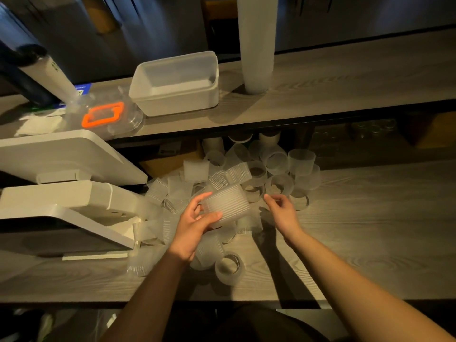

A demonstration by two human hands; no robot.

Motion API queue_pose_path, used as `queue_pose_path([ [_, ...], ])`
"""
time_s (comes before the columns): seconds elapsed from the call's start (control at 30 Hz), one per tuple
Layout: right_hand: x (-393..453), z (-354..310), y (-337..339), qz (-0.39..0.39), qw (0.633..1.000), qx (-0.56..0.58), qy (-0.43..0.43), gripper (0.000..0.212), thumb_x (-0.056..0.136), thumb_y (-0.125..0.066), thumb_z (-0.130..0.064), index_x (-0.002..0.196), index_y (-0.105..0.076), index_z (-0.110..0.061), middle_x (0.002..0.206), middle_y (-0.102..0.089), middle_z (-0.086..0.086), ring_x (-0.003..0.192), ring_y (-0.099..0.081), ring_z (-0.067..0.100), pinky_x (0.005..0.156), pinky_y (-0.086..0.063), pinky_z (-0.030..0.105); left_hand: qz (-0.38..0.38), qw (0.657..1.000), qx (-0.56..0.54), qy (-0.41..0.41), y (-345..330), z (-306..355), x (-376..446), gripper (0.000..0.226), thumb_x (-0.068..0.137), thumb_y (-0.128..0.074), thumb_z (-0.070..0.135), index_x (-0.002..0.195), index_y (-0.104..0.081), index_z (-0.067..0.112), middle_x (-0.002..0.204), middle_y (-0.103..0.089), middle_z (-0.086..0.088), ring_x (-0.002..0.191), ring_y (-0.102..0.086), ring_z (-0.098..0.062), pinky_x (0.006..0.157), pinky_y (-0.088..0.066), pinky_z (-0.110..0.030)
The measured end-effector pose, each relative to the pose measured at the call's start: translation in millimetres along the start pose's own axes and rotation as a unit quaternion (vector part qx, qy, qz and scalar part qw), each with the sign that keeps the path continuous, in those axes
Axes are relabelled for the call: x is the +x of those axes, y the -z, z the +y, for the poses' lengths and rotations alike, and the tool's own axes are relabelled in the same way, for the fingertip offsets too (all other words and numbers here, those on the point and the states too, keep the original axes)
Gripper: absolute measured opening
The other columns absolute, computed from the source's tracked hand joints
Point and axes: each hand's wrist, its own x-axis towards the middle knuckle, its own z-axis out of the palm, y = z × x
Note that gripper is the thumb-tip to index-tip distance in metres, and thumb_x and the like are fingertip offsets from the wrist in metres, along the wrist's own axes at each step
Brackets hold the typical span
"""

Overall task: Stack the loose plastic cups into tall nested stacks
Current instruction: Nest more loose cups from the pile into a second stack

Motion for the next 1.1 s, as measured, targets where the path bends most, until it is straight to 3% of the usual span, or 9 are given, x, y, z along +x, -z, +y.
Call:
queue_pose_path([
  [0.07, 6, 11, -5, -0.007, 0.998, -0.048, -0.027, 0.06, 0.093, -0.06, -0.051, 0.136, -0.051, -0.01, 0.113, -0.066, 0.006, 0.097, -0.063, 0.016, 0.082, -0.052, 0.032, 0.013, 1.0, -0.001, 0.004, 4, -2, -1, 0.064, 0.071, -0.083, 0.009, 0.129, -0.058, 0.023, 0.125, -0.065, -0.009, 0.116, -0.064, -0.029, 0.096, -0.054, -0.049],
  [0.2, 15, 28, -23, -0.05, 0.985, -0.145, -0.079, 0.084, 0.088, -0.061, -0.062, 0.146, -0.039, -0.005, 0.145, -0.051, 0.015, 0.131, -0.051, 0.032, 0.099, -0.045, 0.038, 0.034, 0.999, 0.0, 0.007, 11, -6, -1, 0.066, 0.067, -0.08, 0.01, 0.128, -0.058, 0.022, 0.126, -0.064, -0.011, 0.115, -0.063, -0.031, 0.097, -0.053, -0.052],
  [0.33, 26, 43, -39, -0.064, 0.973, -0.196, -0.104, 0.089, 0.079, -0.066, -0.07, 0.138, -0.046, -0.006, 0.137, -0.057, 0.015, 0.125, -0.054, 0.033, 0.102, -0.048, 0.045, 0.053, 0.999, -0.006, 0.005, 15, -8, 0, 0.065, 0.064, -0.077, 0.012, 0.126, -0.059, 0.022, 0.125, -0.064, -0.012, 0.112, -0.065, -0.03, 0.089, -0.057, -0.041],
  [0.47, 30, 49, -46, -0.073, 0.972, -0.197, -0.104, 0.074, 0.078, -0.076, -0.056, 0.131, -0.051, -0.011, 0.129, -0.061, 0.01, 0.119, -0.058, 0.03, 0.097, -0.051, 0.042, 0.061, 0.998, -0.011, 0.002, 17, -8, 0, 0.06, 0.064, -0.076, 0.012, 0.121, -0.06, 0.024, 0.121, -0.066, -0.011, 0.108, -0.066, -0.027, 0.087, -0.057, -0.039],
  [0.67, 28, 49, -33, -0.063, 0.991, -0.069, -0.095, 0.074, 0.08, -0.079, -0.041, 0.14, -0.044, -0.014, 0.134, -0.057, 0.01, 0.12, -0.058, 0.031, 0.101, -0.051, 0.047, 0.078, 0.997, -0.011, 0.003, 22, -9, -1, 0.076, 0.053, -0.085, 0.027, 0.124, -0.057, 0.027, 0.122, -0.067, -0.01, 0.108, -0.067, -0.028, 0.088, -0.055, -0.045],
  [0.83, 14, 42, -11, -0.087, 0.983, 0.129, -0.098, 0.08, 0.075, -0.084, -0.03, 0.143, -0.043, -0.02, 0.128, -0.058, 0.007, 0.114, -0.062, 0.029, 0.097, -0.055, 0.049, 0.051, 0.999, 0.002, 0.008, 24, -10, 0, 0.077, 0.053, -0.086, 0.029, 0.124, -0.058, 0.025, 0.123, -0.068, -0.009, 0.11, -0.066, -0.029, 0.094, -0.053, -0.05],
  [0.97, -3, 22, 3, -0.073, 0.977, 0.191, -0.06, 0.077, 0.073, -0.081, -0.031, 0.138, -0.044, -0.013, 0.124, -0.059, 0.01, 0.111, -0.063, 0.028, 0.093, -0.057, 0.046, 0.012, 1.0, 0.008, 0.009, 25, -11, 0, 0.074, 0.06, -0.09, 0.022, 0.127, -0.057, 0.023, 0.123, -0.068, -0.009, 0.11, -0.067, -0.026, 0.091, -0.057, -0.044],
  [1.03, -13, 9, 6, -0.076, 0.969, 0.23, -0.036, 0.077, 0.071, -0.076, -0.04, 0.138, -0.047, -0.015, 0.129, -0.059, 0.012, 0.114, -0.062, 0.028, 0.088, -0.058, 0.04, -0.004, 1.0, 0.01, 0.008, 25, -9, 0, 0.065, 0.069, -0.081, 0.016, 0.129, -0.057, 0.022, 0.125, -0.066, -0.009, 0.111, -0.066, -0.026, 0.091, -0.056, -0.043],
  [1.1, -23, -4, 7, -0.084, 0.965, 0.249, -0.002, 0.076, 0.07, -0.073, -0.048, 0.137, -0.051, -0.019, 0.132, -0.06, 0.012, 0.118, -0.062, 0.029, 0.093, -0.056, 0.043, -0.019, 1.0, 0.014, 0.007, 28, -8, -1, 0.062, 0.073, -0.078, 0.015, 0.13, -0.056, 0.022, 0.124, -0.067, -0.008, 0.11, -0.067, -0.026, 0.092, -0.056, -0.045],
])
